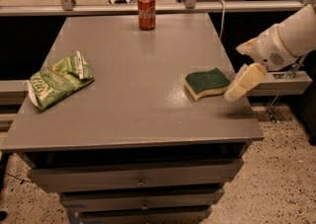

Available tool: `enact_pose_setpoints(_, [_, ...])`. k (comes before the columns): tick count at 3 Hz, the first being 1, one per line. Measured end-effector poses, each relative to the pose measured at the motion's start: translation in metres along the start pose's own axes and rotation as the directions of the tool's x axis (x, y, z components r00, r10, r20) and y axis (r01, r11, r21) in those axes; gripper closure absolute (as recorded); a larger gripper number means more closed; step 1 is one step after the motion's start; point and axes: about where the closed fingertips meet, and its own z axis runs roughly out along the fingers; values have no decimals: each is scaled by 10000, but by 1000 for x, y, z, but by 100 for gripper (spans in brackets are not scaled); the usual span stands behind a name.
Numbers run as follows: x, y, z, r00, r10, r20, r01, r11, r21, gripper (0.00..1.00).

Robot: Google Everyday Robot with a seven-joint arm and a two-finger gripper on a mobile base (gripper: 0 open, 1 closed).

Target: Move sponge near green jalapeno chip bag

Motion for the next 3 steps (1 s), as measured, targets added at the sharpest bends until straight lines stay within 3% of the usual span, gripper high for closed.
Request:
enact_pose_setpoints(1, [-5,-3,25,9987,217,471,-204,9994,-267,0])
enact_pose_setpoints(3, [-19,1,58,9929,401,1120,-327,9972,-671,41])
